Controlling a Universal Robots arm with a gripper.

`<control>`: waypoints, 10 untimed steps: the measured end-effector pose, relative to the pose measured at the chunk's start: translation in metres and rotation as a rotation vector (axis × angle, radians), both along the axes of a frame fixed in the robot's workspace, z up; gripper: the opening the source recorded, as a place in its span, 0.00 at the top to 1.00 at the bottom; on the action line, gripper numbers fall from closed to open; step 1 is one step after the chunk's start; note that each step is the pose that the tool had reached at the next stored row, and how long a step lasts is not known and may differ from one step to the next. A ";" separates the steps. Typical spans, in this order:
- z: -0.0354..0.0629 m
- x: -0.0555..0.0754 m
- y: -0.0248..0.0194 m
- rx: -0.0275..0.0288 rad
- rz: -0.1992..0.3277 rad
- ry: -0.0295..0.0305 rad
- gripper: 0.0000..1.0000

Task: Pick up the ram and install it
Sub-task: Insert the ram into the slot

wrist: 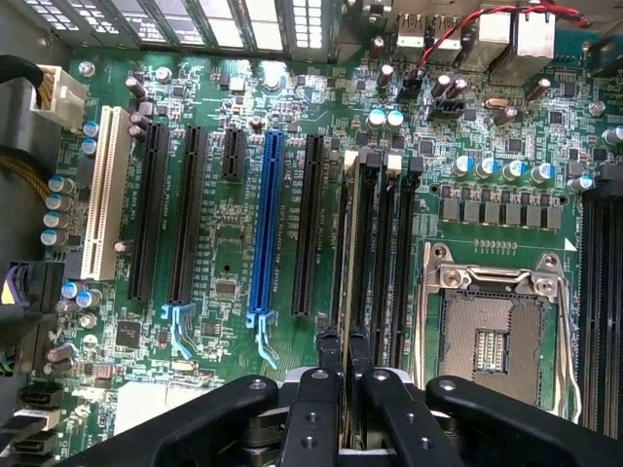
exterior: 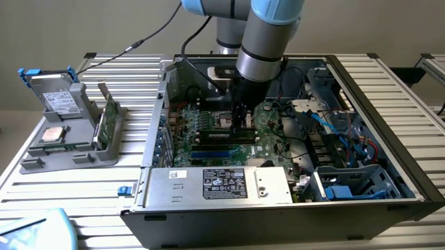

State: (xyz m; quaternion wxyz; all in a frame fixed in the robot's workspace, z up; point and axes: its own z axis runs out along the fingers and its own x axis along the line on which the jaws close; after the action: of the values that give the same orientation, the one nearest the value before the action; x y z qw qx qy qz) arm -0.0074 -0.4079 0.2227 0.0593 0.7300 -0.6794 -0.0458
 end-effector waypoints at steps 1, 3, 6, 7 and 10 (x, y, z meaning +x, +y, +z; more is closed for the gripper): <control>0.0000 -0.001 0.0002 -0.0010 0.000 -0.0029 0.86; 0.0000 -0.002 0.0003 -0.0024 0.000 -0.0078 0.86; 0.0001 -0.003 0.0005 -0.0048 0.000 -0.0112 0.86; 0.0002 -0.003 0.0005 -0.0055 0.000 -0.0122 0.86; 0.0004 -0.003 0.0005 -0.0062 0.000 -0.0141 0.86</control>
State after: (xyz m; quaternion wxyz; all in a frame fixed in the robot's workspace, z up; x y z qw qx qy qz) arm -0.0106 -0.4074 0.2232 0.0568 0.7301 -0.6799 -0.0386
